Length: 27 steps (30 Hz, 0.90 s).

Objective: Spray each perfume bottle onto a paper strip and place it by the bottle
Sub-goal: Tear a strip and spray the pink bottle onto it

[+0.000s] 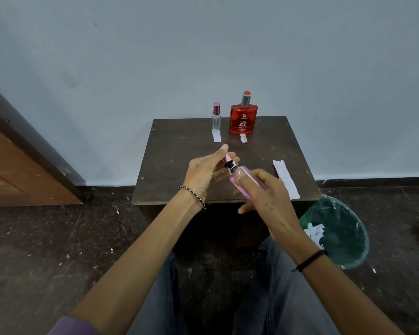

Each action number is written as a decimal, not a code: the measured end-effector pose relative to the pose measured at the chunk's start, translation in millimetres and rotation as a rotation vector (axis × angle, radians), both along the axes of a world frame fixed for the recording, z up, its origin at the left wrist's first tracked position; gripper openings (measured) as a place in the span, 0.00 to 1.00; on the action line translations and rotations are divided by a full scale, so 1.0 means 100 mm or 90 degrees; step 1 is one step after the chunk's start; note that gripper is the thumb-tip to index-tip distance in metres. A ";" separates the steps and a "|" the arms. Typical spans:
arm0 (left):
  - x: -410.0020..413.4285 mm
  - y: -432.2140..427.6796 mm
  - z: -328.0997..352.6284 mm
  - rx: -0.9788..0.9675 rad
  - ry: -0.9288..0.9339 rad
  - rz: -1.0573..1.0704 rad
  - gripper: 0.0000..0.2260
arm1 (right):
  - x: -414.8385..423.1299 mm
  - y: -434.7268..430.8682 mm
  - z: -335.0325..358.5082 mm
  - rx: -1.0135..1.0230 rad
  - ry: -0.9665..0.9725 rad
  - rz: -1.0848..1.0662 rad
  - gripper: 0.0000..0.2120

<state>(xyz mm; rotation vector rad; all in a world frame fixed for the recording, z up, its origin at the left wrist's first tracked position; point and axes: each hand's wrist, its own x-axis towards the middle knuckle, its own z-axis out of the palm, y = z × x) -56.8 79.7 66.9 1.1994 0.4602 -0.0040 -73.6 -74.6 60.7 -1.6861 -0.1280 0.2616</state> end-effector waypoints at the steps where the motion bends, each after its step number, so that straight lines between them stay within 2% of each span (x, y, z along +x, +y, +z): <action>1: 0.00 -0.01 0.00 0.008 -0.001 -0.006 0.17 | 0.00 0.01 0.00 0.025 0.017 -0.006 0.09; 4: 0.02 -0.04 0.00 0.025 -0.011 -0.028 0.17 | 0.01 0.03 0.01 0.066 0.035 -0.024 0.10; 7: 0.04 -0.06 0.00 0.032 -0.024 -0.047 0.17 | 0.00 0.03 0.01 0.059 0.022 -0.025 0.10; 10: 0.06 -0.04 0.04 0.058 -0.026 -0.078 0.17 | 0.01 0.01 0.01 0.055 0.020 -0.031 0.14; 15: 0.16 -0.01 0.08 0.121 -0.012 -0.133 0.16 | 0.11 -0.03 -0.01 0.101 0.076 -0.040 0.15; 20: 0.39 -0.08 0.05 0.129 0.018 -0.077 0.21 | 0.30 -0.07 0.00 0.100 0.084 -0.053 0.19; 24: 0.61 -0.17 -0.04 0.137 0.045 -0.036 0.11 | 0.50 -0.15 -0.03 0.038 0.058 -0.066 0.18; 27: 0.75 -0.22 -0.11 0.191 0.029 -0.069 0.10 | 0.69 -0.22 -0.05 0.004 0.036 -0.067 0.18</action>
